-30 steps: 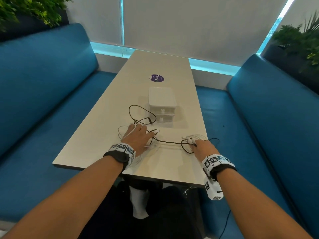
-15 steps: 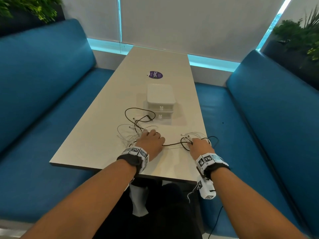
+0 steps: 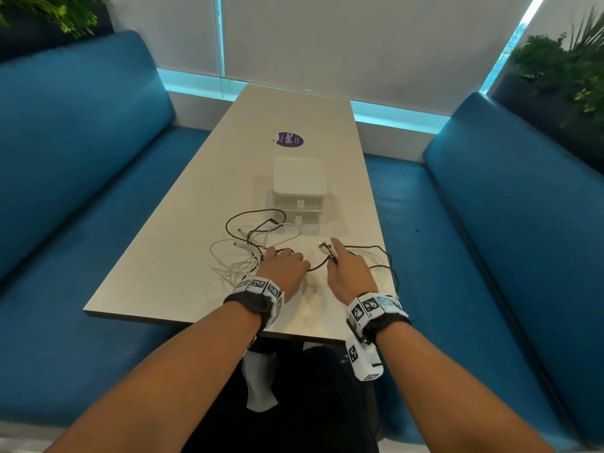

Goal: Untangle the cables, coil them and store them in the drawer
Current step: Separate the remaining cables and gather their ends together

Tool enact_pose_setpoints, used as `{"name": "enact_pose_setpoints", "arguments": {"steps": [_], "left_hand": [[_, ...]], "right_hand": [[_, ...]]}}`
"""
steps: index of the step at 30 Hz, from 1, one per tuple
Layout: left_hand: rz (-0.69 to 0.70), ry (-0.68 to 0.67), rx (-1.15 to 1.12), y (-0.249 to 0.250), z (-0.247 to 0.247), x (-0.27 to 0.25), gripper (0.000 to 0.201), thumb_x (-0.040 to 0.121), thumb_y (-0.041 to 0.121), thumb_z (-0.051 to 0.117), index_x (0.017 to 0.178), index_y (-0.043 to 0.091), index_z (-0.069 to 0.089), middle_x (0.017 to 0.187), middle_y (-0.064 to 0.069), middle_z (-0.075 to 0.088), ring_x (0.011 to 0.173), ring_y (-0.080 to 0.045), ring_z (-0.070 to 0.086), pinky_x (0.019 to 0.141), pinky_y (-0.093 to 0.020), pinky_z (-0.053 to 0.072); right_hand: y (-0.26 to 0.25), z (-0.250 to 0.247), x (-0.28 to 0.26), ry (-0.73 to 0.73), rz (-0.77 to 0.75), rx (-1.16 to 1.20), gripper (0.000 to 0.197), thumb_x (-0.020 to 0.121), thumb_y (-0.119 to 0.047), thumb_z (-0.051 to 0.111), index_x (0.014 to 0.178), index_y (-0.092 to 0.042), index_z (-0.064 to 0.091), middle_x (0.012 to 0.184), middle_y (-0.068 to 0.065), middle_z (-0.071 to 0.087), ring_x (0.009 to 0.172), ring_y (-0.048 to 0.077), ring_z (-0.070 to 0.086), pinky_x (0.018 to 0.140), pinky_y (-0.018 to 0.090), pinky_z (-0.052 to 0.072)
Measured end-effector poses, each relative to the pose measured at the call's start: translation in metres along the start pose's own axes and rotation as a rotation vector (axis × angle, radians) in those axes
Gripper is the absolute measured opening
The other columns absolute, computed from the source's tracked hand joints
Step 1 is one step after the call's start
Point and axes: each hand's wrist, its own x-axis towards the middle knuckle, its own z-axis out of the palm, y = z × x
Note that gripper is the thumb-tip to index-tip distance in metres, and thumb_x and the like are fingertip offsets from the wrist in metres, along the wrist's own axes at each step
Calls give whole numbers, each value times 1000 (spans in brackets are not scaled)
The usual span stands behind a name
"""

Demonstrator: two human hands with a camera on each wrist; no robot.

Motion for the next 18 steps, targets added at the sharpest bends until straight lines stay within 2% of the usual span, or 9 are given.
{"name": "enact_pose_setpoints", "arguments": {"steps": [4, 7, 11, 14, 16, 18], "left_hand": [[-24, -21, 42, 3, -1, 0, 36, 94, 17, 45, 128, 22, 55, 124, -3, 56, 123, -28, 43, 104, -52, 28], [-41, -26, 73, 4, 0, 0, 37, 96, 20, 42, 131, 23, 52, 128, -6, 54, 126, -30, 40, 106, -51, 26], [-68, -37, 80, 7, 0, 3, 38, 97, 23, 40, 133, 24, 52, 130, -5, 54, 128, -29, 39, 107, -51, 25], [-85, -50, 61, 8, -2, 4, 37, 96, 22, 42, 131, 23, 52, 129, -4, 54, 128, -29, 39, 106, -51, 25], [-74, -50, 35, 9, -3, 5, 37, 95, 19, 44, 131, 21, 53, 125, -4, 53, 125, -29, 41, 104, -52, 27], [-30, -40, -7, 9, -3, 6, 37, 95, 14, 44, 130, 22, 54, 124, -3, 51, 121, -29, 41, 102, -52, 30]], "right_hand": [[0, -2, -5, -29, -50, 33, 53, 97, -23, 44, 149, -26, 33, 107, 14, 67, 100, 33, 61, 83, 43, 52], [0, -5, -9, -61, -105, 37, 48, 94, -20, 47, 142, -27, 45, 103, 12, 70, 95, 31, 63, 81, 40, 52], [-3, -4, -11, -100, -110, 77, 35, 90, -19, 47, 122, -25, 59, 92, 12, 69, 86, 30, 61, 74, 38, 51], [-5, 1, -9, -84, -108, 71, 13, 90, -17, 44, 96, -21, 56, 79, 12, 64, 74, 31, 56, 62, 34, 43], [-6, 6, -8, -92, -111, 43, 13, 92, -17, 44, 96, -16, 57, 81, 14, 64, 74, 32, 56, 62, 33, 40], [-6, 11, -5, -117, -109, 12, 17, 95, -18, 44, 100, -11, 58, 87, 17, 66, 81, 35, 59, 65, 34, 41]]}}
